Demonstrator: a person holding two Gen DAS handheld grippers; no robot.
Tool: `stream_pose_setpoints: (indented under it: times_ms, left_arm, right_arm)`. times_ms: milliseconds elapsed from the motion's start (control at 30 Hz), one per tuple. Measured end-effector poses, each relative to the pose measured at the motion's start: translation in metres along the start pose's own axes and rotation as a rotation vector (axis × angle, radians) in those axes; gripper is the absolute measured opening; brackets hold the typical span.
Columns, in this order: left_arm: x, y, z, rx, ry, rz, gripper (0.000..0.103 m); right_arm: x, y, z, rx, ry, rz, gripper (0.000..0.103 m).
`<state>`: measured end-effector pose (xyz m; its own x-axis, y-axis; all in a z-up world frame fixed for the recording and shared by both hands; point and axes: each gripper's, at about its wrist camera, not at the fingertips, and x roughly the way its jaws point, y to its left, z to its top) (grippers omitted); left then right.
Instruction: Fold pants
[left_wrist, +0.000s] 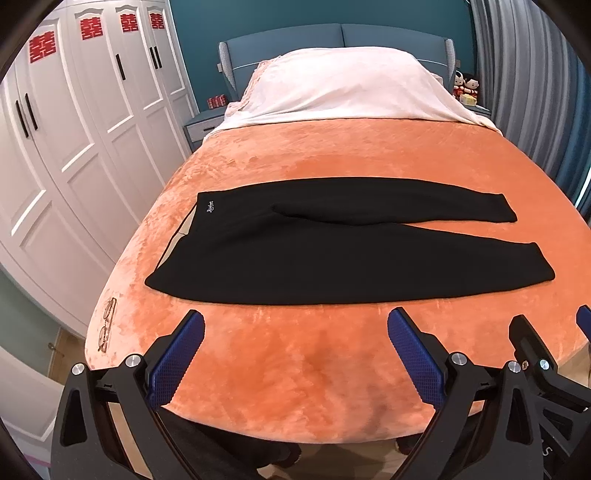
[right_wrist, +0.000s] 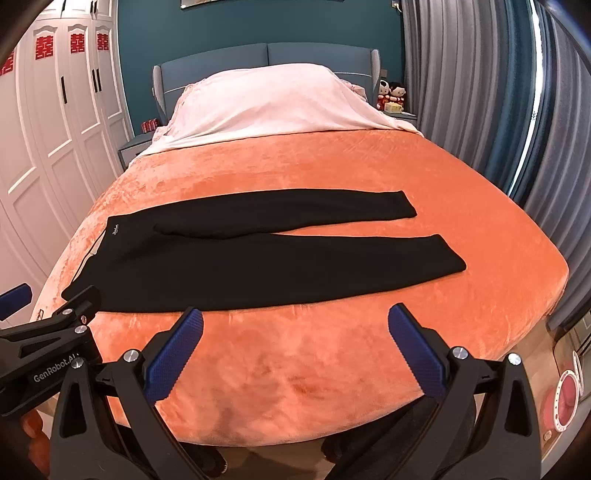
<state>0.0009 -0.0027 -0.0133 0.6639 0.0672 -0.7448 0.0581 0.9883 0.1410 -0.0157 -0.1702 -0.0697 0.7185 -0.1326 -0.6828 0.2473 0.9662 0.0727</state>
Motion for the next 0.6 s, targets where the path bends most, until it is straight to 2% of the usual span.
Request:
stream_pose_setpoints:
  times_ms: [600]
  left_arm:
    - [0.0052, -0.0030, 0.0010, 0.004, 0.023, 0.023, 0.098]
  right_arm:
    - [0.0014, -0.0003, 0.0014, 0.003, 0.017, 0.003, 0.098]
